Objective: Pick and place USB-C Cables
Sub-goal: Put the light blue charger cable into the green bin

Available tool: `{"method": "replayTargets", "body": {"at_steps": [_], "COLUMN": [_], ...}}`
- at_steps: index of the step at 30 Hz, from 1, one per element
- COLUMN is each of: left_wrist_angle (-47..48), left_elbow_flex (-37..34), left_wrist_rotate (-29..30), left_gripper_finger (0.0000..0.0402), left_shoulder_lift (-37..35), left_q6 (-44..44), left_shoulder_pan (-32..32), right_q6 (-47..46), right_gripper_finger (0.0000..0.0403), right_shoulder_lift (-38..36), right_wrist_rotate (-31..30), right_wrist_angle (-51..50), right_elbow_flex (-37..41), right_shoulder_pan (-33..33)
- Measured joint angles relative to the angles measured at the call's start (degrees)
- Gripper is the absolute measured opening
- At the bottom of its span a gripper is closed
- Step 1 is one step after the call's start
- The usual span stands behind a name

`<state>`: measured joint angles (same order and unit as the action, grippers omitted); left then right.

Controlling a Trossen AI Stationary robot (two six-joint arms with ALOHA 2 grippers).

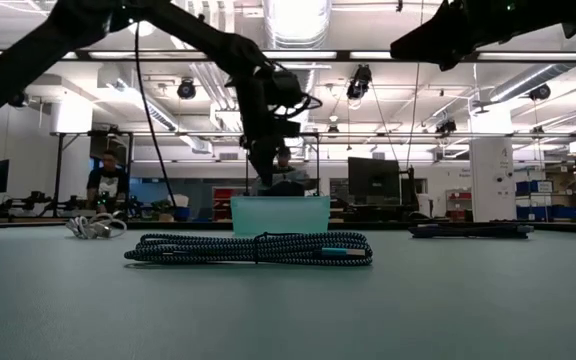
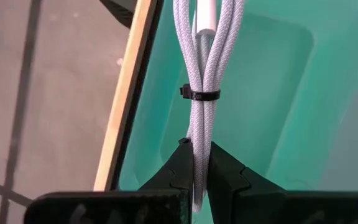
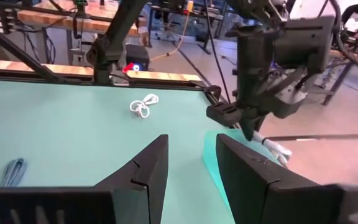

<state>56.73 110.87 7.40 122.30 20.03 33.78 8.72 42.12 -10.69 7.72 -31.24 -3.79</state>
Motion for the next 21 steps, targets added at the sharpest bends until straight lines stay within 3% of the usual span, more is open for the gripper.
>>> {"method": "replayTargets", "body": {"at_steps": [6, 21], "left_wrist_angle": [-1.11, -2.90], "left_elbow_flex": [-1.23, -1.75], "left_wrist_rotate": [-2.82, -3.36], "left_gripper_finger": [0.0005, 0.0005], "left_shoulder_lift": [0.65, 0.70], "left_q6": [1.57, 1.59], "left_shoulder_pan": [0.38, 0.44], "right_q6": [-0.12, -0.16], "right_gripper_finger": [0.0127, 0.0113], "right_shoulder_lift": [0.03, 0.05], "right_wrist_rotate": [-0.01, 0.01], "right_wrist_angle": [0.05, 0.19], "right_elbow_flex": [0.00, 0.00], "right_shoulder_pan": [0.00, 0.00]}}
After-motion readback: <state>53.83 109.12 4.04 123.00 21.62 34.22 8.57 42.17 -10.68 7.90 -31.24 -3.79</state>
